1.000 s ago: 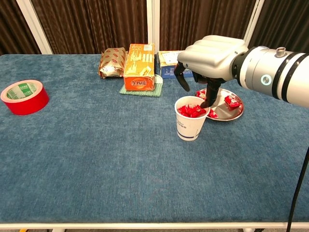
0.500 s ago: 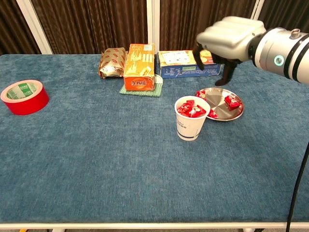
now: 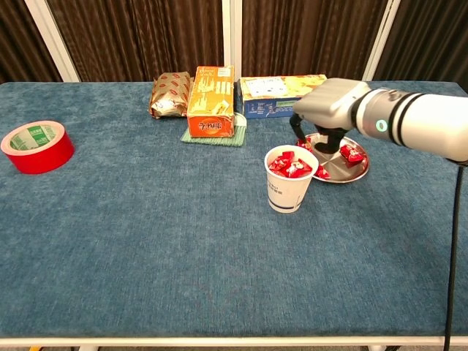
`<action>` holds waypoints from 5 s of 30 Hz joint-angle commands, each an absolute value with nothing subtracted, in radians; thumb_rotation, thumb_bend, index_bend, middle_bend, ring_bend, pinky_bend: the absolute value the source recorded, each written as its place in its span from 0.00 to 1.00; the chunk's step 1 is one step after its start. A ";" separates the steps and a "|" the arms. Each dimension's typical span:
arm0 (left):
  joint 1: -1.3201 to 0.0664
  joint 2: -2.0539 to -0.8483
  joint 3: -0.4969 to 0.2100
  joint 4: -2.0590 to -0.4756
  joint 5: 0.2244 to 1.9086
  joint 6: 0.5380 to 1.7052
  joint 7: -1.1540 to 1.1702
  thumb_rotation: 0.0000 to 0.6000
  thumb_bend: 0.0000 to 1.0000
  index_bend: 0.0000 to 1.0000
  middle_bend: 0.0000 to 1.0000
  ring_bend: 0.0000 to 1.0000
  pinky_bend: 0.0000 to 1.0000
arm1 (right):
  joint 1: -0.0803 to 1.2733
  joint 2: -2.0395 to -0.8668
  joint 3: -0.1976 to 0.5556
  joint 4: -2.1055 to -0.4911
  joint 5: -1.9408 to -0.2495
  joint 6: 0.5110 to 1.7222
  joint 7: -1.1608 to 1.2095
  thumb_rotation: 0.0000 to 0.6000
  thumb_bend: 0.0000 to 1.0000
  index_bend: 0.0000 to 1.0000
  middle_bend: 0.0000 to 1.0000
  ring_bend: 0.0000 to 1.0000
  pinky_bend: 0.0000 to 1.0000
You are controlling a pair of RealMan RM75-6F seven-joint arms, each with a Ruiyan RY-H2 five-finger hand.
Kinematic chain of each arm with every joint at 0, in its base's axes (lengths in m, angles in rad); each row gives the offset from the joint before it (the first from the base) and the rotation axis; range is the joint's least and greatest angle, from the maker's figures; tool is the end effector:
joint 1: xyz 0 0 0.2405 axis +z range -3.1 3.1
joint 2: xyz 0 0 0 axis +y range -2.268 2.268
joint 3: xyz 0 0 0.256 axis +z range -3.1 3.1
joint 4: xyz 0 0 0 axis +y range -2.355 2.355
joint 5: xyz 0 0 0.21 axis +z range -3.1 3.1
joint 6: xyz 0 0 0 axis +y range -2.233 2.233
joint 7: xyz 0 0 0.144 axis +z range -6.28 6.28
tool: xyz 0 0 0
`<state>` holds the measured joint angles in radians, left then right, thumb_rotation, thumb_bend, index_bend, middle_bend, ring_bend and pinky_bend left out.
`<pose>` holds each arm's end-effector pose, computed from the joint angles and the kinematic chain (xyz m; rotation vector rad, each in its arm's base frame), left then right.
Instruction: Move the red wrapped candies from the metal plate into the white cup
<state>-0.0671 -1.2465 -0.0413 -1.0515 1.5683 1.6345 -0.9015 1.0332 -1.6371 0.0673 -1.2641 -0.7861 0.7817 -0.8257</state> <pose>-0.3800 0.1767 0.1946 -1.2138 -1.1299 -1.3846 -0.1272 -0.3895 -0.0572 2.1123 -0.4905 0.4349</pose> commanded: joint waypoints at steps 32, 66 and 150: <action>-0.070 -1.255 -0.042 -1.028 1.565 1.628 -0.916 0.89 0.12 0.13 0.08 0.03 0.11 | 1.026 -1.657 0.025 -1.238 -0.761 0.780 -0.806 1.00 0.41 0.43 1.00 1.00 1.00; -0.075 -1.254 -0.042 -1.030 1.572 1.634 -0.918 0.89 0.12 0.13 0.08 0.03 0.11 | 0.874 -1.647 0.054 -1.278 -0.797 0.998 -0.691 1.00 0.12 0.39 1.00 1.00 1.00; -0.073 -1.252 -0.037 -1.024 1.577 1.649 -0.936 0.89 0.12 0.13 0.08 0.03 0.11 | 0.726 -1.665 0.216 -1.449 -1.038 1.138 -0.678 1.00 0.23 0.62 1.00 1.00 1.00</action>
<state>-0.0736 -1.2525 -0.0368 -1.0236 1.5771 1.6481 -0.9370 0.7423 -1.7137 0.2284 -1.3646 -0.9969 1.0968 -0.6574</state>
